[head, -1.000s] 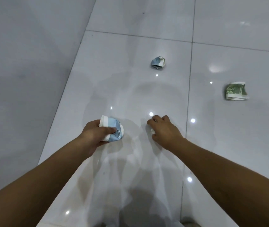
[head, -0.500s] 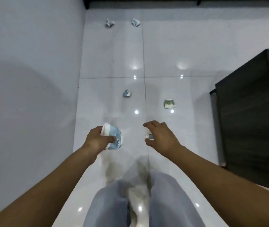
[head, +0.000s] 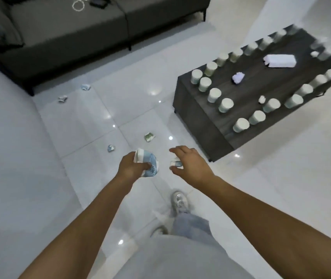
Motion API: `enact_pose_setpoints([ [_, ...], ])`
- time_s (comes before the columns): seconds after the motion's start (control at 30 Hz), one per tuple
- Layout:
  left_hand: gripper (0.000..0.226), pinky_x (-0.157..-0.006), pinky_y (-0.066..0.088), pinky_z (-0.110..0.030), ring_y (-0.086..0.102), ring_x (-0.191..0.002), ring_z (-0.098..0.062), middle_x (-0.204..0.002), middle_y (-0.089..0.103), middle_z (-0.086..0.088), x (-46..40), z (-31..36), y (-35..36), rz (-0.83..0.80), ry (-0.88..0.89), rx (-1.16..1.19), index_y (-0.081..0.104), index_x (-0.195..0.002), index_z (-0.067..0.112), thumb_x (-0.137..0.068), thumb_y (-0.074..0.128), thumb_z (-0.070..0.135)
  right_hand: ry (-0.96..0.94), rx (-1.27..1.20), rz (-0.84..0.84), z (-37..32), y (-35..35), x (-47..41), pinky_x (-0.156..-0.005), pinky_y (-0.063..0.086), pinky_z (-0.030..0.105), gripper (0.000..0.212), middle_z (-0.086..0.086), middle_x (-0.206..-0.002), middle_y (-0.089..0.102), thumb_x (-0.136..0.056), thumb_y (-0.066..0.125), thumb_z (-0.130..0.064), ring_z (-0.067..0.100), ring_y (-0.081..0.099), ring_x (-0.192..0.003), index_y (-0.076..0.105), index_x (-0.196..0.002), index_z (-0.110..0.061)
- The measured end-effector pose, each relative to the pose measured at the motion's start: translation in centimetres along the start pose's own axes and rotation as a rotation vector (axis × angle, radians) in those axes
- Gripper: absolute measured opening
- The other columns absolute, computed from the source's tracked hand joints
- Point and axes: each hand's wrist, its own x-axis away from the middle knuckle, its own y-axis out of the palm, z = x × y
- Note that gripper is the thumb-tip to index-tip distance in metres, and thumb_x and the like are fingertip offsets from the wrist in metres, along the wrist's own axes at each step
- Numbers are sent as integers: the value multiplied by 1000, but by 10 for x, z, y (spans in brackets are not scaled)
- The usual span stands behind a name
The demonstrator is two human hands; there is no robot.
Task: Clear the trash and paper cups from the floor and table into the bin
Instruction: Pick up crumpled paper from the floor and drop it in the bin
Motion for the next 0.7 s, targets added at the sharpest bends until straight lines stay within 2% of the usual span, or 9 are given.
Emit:
enact_pose_setpoints([
  [0.1, 31, -85, 54, -37, 62, -90, -24, -96, 65, -7, 30, 15, 41, -115, 35, -86, 62, -99, 13, -74, 73, 0, 114, -28, 66, 20, -24, 56, -94, 43, 33, 55, -1, -140, 47, -89, 60, -36, 25, 48, -117, 42, -139, -22],
  [0.27, 33, -83, 53, -36, 61, -91, -24, -100, 63, -9, 79, 38, 130, -288, 117, -239, 60, -103, 10, -74, 72, -1, 303, 28, 140, 71, -57, 147, -93, 47, 38, 55, 1, -140, 45, -91, 58, -37, 26, 47, -119, 39, -140, -21],
  [0.37, 39, -90, 53, -41, 61, -95, -27, -103, 62, -13, 105, 48, 195, -383, 154, -317, 59, -110, 4, -75, 72, -3, 413, 61, 162, 110, -72, 199, -89, 49, 38, 51, 2, -138, 44, -92, 55, -34, 25, 46, -116, 39, -138, -21],
  [0.53, 39, -81, 53, -37, 61, -91, -25, -101, 63, -11, 147, 61, 322, -558, 255, -438, 60, -110, 7, -74, 73, -1, 568, 97, 195, 194, -89, 288, -75, 51, 36, 41, 1, -130, 45, -92, 52, -27, 25, 45, -110, 42, -131, -19],
  [0.7, 39, -66, 51, -28, 60, -85, -20, -97, 62, -6, 199, 60, 479, -673, 293, -517, 59, -110, 10, -75, 73, 0, 671, 182, 200, 303, -110, 385, -59, 45, 32, 26, 2, -119, 48, -91, 49, -15, 26, 47, -106, 47, -117, -16],
])
